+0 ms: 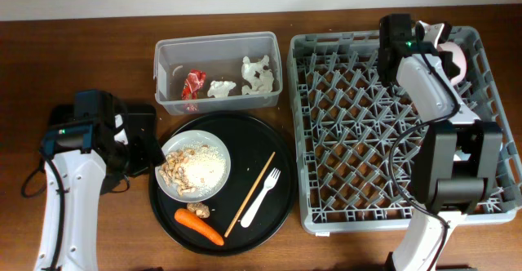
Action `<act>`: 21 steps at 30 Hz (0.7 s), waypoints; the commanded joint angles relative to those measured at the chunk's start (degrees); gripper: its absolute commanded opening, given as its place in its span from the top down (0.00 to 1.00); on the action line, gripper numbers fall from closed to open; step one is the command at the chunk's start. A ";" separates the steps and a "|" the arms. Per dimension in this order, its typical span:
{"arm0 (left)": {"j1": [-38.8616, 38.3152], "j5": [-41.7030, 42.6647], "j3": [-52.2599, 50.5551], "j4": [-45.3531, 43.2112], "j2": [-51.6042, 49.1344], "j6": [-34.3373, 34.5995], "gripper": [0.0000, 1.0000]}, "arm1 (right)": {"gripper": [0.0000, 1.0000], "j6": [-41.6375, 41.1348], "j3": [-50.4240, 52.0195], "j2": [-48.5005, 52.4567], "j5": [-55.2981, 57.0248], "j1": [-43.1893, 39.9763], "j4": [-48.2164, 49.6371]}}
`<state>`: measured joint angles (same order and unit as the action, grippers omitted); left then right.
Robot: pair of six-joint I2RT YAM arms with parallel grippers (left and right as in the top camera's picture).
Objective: Sort waste into correct bins and load items into the dishwasher rack
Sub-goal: 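Grasp the pink bowl with the right gripper and place it in the rack, then grasp the rim of the white plate with the left gripper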
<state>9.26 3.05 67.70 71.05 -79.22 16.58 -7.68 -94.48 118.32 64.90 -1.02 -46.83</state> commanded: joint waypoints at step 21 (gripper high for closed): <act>0.28 0.66 -0.17 -1.92 0.76 0.70 0.01 | 0.33 0.37 1.29 -29.64 -68.17 -1.05 -30.45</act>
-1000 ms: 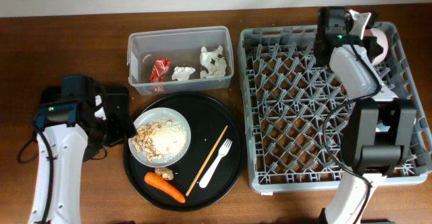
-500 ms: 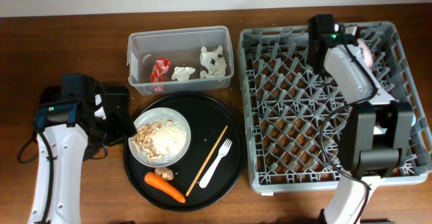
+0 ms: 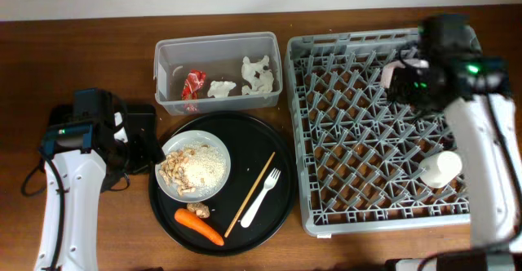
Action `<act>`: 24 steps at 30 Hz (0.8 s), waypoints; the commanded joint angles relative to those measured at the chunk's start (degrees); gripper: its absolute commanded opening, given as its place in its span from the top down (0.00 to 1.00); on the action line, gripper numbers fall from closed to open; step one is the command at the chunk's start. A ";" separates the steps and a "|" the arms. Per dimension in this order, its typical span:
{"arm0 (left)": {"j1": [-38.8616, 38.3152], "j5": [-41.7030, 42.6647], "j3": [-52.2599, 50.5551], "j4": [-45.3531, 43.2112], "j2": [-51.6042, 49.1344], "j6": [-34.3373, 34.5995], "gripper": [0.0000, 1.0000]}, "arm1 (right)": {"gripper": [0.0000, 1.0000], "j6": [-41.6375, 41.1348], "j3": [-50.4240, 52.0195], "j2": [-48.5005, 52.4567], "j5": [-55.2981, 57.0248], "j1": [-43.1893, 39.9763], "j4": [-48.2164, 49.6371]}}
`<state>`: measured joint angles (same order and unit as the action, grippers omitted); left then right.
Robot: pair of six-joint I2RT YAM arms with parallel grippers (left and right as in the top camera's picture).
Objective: Sort waste into correct bins and load items into the dishwasher rack
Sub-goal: 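Grasp the rim of the white plate with the left gripper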
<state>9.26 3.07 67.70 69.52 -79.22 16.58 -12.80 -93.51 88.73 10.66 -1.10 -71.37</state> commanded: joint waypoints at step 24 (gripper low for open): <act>-33.53 7.06 -0.31 -28.85 -25.90 5.51 0.01 | 0.57 5.99 13.27 -7.10 -20.96 -0.90 -12.90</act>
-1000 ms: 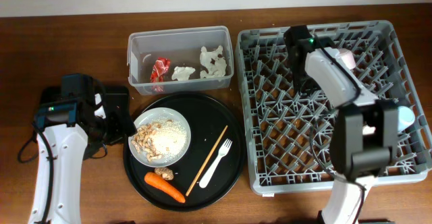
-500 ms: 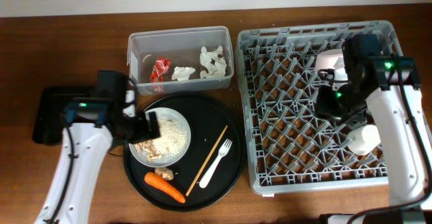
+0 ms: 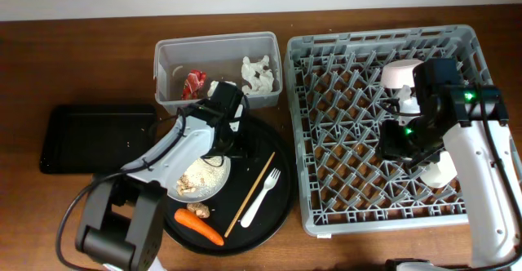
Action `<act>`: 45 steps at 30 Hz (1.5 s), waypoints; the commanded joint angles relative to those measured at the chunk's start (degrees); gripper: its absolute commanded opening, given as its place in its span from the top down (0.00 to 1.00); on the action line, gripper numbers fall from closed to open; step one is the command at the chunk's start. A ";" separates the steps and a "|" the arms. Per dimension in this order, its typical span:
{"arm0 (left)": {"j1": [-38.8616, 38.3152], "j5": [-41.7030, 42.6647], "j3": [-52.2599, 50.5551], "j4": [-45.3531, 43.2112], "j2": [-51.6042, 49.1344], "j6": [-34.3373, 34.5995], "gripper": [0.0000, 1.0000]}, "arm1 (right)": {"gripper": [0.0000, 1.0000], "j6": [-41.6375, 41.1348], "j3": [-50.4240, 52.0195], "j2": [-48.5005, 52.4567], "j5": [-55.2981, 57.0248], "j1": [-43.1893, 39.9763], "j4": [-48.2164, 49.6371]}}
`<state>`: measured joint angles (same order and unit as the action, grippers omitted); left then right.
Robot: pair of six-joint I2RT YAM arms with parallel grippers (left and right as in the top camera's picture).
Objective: Sort waste into correct bins and load items into the dishwasher rack
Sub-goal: 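Grasp the rim of the white plate with the left gripper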
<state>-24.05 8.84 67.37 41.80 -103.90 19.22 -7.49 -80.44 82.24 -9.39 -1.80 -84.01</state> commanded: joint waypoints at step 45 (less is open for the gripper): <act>-4.09 -10.38 -1.79 3.72 -5.07 14.16 0.78 | 0.58 1.09 0.20 -0.63 -0.94 -0.20 -2.82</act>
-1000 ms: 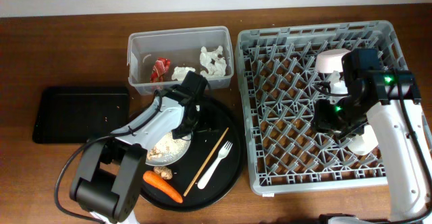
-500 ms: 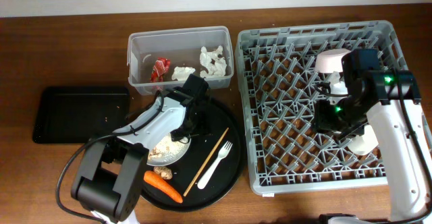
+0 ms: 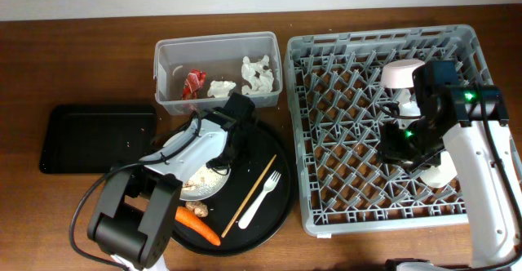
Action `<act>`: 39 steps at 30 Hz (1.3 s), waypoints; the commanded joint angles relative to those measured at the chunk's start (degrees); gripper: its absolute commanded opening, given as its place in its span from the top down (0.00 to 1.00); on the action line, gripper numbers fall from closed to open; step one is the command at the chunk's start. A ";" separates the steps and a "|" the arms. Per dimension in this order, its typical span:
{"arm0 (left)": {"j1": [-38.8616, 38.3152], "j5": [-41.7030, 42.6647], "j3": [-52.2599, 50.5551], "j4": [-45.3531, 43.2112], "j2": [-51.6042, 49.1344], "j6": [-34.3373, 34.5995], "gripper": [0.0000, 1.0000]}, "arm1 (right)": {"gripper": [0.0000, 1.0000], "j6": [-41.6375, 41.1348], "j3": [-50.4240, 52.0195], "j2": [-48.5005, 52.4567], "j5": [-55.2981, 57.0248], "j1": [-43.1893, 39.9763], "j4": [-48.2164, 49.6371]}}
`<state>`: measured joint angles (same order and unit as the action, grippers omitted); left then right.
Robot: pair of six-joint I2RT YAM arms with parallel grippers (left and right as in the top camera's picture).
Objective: Sort waste into correct bins and load items into the dishwasher rack
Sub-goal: 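Grasp the rim of the white plate with the left gripper, then tip the plate over the black tray with the left gripper, dumping rice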
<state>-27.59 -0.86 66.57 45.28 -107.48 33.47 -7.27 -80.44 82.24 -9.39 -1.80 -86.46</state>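
Observation:
A white plate [image 3: 192,185] with food scraps sits on the round black tray [image 3: 277,210], largely covered by my left arm. My left gripper [image 3: 222,163] hangs over the plate's right side; its fingers are too dark to read. On the tray also lie a carrot [image 3: 200,226], a chopstick [image 3: 250,193] and a white fork [image 3: 259,199]. The clear waste bin [image 3: 218,73] holds a red wrapper [image 3: 193,83] and crumpled tissues [image 3: 258,73]. My right gripper [image 3: 401,147] is low over the dishwasher rack [image 3: 342,140], between a pinkish cup [image 3: 403,75] and a white cup [image 3: 441,173].
A shallow black rectangular tray [image 3: 94,136] lies at the left with a few crumbs in it. Bare brown tabletop surrounds the bin, the trays and the rack. Both arm bases stand at the front edge.
My left arm has shifted a little right and toward the front over the plate, hiding more of it. Less food shows on the plate. The right arm has barely moved.
First my left arm lay over the black rectangular tray at the left and my right arm was at the rack's back right corner by a pinkish cup. Then the right arm was over the rack with a white cup lying there. Later the left arm was over the plate, where it remains.

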 commanded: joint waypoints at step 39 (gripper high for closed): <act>-5.42 -15.28 23.52 29.29 -0.74 -9.79 0.99 | 0.58 1.07 0.20 -0.63 -0.50 -0.20 -0.79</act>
<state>-32.84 -12.75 86.78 73.03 -108.68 24.38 -7.05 -80.44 82.24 -9.39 -1.80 -87.00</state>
